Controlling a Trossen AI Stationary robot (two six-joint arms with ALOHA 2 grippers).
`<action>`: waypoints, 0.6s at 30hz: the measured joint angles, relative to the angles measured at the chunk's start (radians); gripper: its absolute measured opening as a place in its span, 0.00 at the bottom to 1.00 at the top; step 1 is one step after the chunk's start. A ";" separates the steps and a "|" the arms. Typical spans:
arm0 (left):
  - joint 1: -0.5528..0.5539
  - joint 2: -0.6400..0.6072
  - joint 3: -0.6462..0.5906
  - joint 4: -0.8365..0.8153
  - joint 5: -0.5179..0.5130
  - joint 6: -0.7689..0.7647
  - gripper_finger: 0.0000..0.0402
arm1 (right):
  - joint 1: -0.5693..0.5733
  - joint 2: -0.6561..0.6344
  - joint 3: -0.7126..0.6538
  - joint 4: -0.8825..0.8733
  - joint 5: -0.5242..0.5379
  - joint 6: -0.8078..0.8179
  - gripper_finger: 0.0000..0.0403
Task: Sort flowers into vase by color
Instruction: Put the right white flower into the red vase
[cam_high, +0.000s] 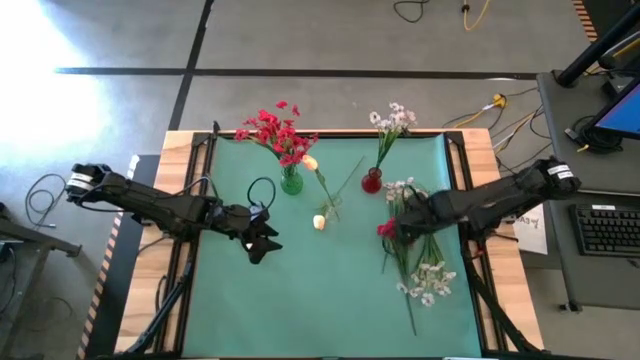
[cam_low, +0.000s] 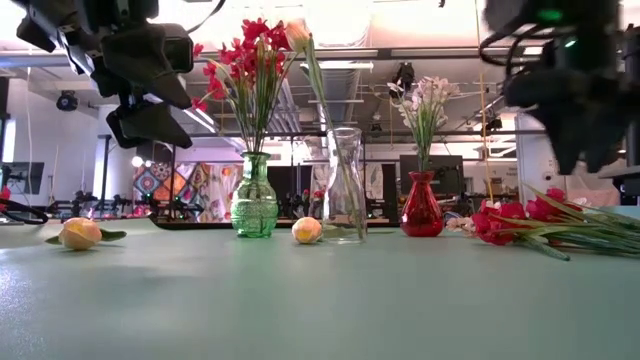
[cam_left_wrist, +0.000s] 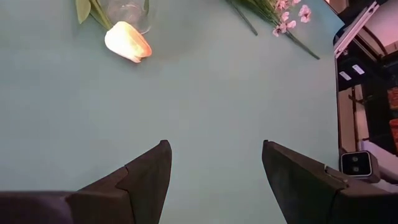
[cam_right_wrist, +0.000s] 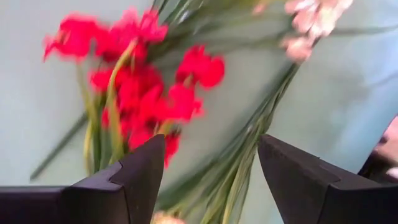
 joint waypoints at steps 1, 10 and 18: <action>0.000 0.000 0.000 -0.002 0.000 0.002 0.60 | -0.034 0.000 0.000 0.001 0.000 -0.025 0.62; 0.000 -0.001 0.000 -0.004 -0.001 0.028 0.60 | -0.158 0.000 0.000 0.017 -0.140 -0.154 0.59; 0.000 -0.001 0.000 -0.002 -0.008 0.071 0.60 | -0.148 -0.001 -0.004 -0.077 -0.180 -0.154 0.51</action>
